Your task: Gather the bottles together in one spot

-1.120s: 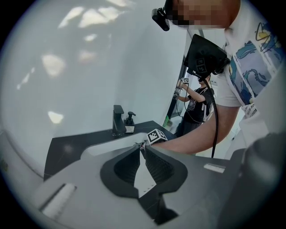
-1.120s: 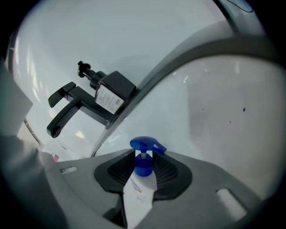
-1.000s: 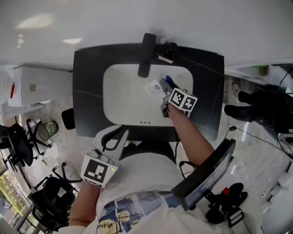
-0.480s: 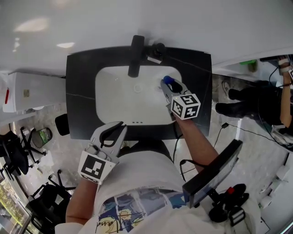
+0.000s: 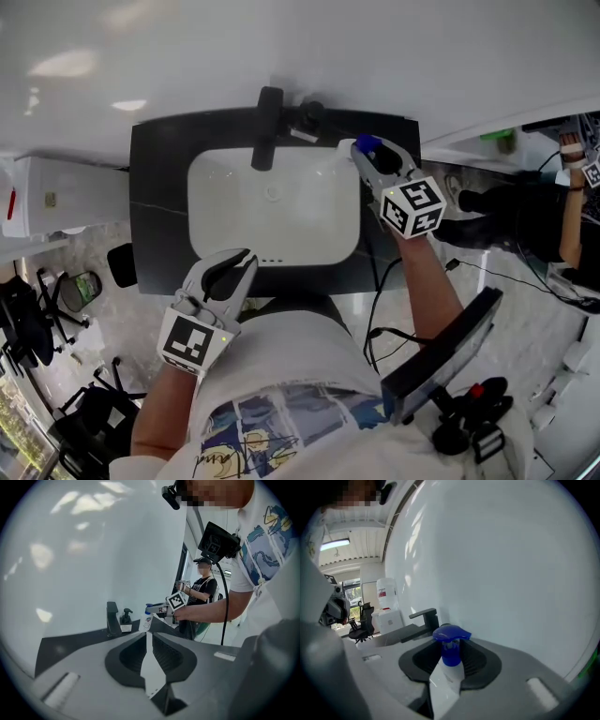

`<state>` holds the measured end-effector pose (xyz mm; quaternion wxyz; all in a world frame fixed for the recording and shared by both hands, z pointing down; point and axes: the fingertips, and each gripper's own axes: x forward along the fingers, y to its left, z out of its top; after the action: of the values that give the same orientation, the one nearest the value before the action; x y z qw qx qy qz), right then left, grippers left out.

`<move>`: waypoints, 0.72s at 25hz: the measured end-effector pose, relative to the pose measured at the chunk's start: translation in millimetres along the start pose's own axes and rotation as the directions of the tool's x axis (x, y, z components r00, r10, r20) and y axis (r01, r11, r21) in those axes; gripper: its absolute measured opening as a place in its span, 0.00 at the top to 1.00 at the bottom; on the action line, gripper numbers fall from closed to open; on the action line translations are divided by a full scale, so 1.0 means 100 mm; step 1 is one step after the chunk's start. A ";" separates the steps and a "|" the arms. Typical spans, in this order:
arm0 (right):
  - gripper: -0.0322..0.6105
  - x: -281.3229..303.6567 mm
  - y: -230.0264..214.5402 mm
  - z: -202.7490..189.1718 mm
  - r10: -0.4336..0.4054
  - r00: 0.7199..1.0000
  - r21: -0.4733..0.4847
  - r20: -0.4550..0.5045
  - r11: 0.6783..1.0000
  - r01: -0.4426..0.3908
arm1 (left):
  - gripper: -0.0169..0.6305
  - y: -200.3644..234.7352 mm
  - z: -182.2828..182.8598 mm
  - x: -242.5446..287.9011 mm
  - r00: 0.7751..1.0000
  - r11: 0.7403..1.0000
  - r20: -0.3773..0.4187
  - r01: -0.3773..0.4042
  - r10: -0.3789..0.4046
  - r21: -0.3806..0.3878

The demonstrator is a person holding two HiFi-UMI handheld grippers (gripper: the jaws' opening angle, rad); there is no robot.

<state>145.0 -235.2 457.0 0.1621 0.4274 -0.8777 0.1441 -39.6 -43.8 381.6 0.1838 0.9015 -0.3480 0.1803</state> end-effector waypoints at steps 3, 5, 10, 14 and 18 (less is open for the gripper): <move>0.77 0.11 -0.12 0.14 0.016 1.000 -0.051 0.021 0.999 -0.015 | 0.92 0.03 0.02 0.01 1.000 1.000 -0.001 -0.011 0.011 0.002; 0.77 0.19 -0.21 0.19 0.025 0.999 -0.051 0.034 0.998 -0.024 | 0.92 0.04 0.02 0.02 1.000 1.000 -0.005 -0.017 0.017 0.003; 0.77 0.38 -0.39 0.19 0.053 0.998 -0.049 0.039 0.997 -0.051 | 0.92 0.08 0.02 0.11 0.999 0.999 -0.020 -0.040 0.039 -0.013; 0.77 0.42 -0.36 0.10 0.066 0.998 -0.064 0.018 0.996 -0.065 | 0.91 0.05 0.00 0.11 0.999 0.999 -0.034 -0.037 0.037 -0.018; 0.77 0.48 -0.39 0.07 0.058 0.998 -0.093 0.032 0.994 -0.054 | 0.91 0.10 0.06 0.14 0.998 0.998 -0.041 -0.054 0.053 -0.033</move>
<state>146.5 -294.8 474.7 0.1625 0.3971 -0.8977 0.1005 -35.3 -61.4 384.7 0.2012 0.8848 -0.3712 0.1974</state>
